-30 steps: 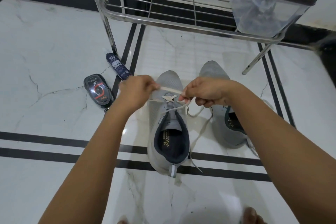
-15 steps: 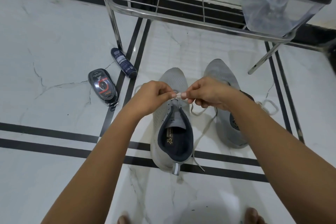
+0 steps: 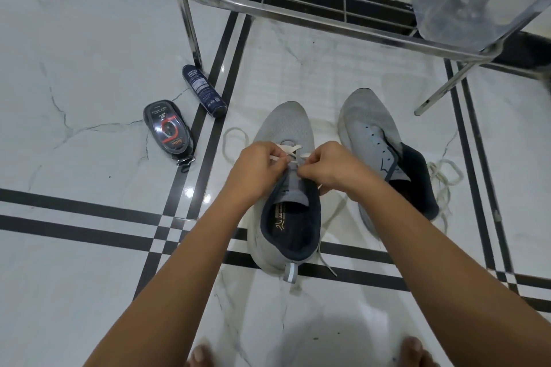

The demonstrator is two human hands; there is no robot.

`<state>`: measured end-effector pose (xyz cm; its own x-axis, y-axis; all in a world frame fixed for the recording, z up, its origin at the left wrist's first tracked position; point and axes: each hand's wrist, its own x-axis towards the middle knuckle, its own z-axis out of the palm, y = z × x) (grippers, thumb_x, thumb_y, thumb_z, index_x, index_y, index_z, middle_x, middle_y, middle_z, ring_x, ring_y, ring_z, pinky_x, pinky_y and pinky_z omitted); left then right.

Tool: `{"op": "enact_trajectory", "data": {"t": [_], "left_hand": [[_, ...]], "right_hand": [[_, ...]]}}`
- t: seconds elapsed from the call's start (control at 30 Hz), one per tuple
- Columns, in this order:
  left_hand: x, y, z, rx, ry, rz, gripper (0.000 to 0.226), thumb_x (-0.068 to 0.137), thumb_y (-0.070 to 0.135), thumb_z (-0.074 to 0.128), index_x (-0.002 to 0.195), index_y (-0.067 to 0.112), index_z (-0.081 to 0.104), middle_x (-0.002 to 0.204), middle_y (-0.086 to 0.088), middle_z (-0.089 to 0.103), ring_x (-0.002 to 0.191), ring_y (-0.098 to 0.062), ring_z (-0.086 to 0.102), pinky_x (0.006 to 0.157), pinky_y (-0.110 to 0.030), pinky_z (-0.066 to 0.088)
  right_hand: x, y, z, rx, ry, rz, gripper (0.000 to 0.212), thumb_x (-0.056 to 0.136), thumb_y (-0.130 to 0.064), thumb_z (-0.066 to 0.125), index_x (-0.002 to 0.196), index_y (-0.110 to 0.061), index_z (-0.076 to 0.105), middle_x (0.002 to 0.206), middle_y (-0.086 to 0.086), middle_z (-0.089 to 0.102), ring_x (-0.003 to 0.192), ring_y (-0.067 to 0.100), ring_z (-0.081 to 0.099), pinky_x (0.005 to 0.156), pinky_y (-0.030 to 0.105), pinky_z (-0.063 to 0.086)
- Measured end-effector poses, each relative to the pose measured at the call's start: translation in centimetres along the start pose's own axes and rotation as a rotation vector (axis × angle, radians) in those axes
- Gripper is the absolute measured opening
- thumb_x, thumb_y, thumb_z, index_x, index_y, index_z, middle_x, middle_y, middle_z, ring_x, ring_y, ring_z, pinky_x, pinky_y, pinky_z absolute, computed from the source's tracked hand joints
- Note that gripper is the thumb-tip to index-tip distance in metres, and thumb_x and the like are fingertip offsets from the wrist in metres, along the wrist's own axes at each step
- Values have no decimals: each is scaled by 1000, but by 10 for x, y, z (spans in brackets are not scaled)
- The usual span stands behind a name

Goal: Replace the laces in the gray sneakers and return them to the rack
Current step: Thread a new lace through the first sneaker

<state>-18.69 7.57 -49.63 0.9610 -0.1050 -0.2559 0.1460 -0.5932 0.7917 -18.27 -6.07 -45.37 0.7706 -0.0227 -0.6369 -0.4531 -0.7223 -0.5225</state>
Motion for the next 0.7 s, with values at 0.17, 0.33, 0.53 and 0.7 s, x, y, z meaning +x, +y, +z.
{"op": "enact_trajectory", "data": {"t": [0.17, 0.33, 0.53, 0.7], "left_hand": [[-4, 0, 9, -76, 20, -60, 9, 90, 24, 57, 83, 18, 58, 67, 6, 54, 63, -9, 50, 57, -25, 39], [-4, 5, 13, -75, -12, -58, 8, 90, 23, 57, 83, 20, 59, 62, 7, 53, 65, -14, 51, 63, -25, 39], [-4, 8, 14, -7, -33, -33, 12, 91, 23, 54, 86, 15, 63, 81, -5, 64, 81, -24, 62, 75, -34, 50], [0, 11, 15, 29, -70, -20, 19, 92, 22, 53, 95, 10, 67, 102, -9, 67, 94, -23, 61, 81, -31, 47]], "right_hand": [[2, 10, -8, 200, 48, 45, 15, 86, -5, 56, 73, -3, 62, 66, 8, 56, 61, 16, 54, 52, 27, 50], [5, 13, -6, 274, 37, 56, 22, 86, -2, 54, 65, -8, 58, 60, 6, 54, 54, 14, 52, 49, 24, 45], [5, 15, -5, 337, 15, 43, 18, 86, 0, 54, 69, -5, 59, 58, 7, 54, 52, 15, 53, 48, 23, 48], [6, 19, -5, 521, -14, 72, 12, 89, -5, 60, 78, -1, 61, 68, 11, 61, 57, 18, 57, 48, 23, 52]]}}
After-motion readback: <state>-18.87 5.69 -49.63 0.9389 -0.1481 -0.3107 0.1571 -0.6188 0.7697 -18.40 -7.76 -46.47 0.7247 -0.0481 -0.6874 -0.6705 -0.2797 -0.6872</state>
